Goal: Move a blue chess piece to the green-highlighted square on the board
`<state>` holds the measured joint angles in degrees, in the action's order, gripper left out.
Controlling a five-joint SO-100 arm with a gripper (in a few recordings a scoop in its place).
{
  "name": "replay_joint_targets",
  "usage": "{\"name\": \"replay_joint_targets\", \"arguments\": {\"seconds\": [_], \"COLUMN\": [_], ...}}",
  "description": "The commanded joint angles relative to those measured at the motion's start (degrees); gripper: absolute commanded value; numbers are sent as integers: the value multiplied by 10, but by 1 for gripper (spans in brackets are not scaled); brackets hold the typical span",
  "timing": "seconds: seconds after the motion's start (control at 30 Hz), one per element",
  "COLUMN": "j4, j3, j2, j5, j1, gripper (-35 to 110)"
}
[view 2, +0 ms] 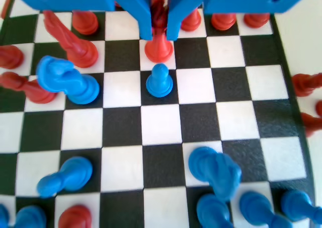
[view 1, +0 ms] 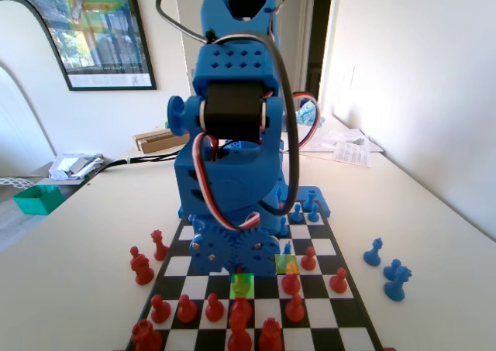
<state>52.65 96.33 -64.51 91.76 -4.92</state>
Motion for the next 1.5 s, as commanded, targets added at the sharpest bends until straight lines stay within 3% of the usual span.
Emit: {"name": "replay_joint_targets", "arguments": {"seconds": [0.0, 0.73, 1.0, 1.47], "j4": [0, 129, 190, 238], "j3": [-20, -73, -123, -323], "j2": [-22, -115, -136, -9], "j5": [11, 16, 14, 32], "j1": [-11, -30, -126, -294], "gripper": [1, 1, 1, 1]}}
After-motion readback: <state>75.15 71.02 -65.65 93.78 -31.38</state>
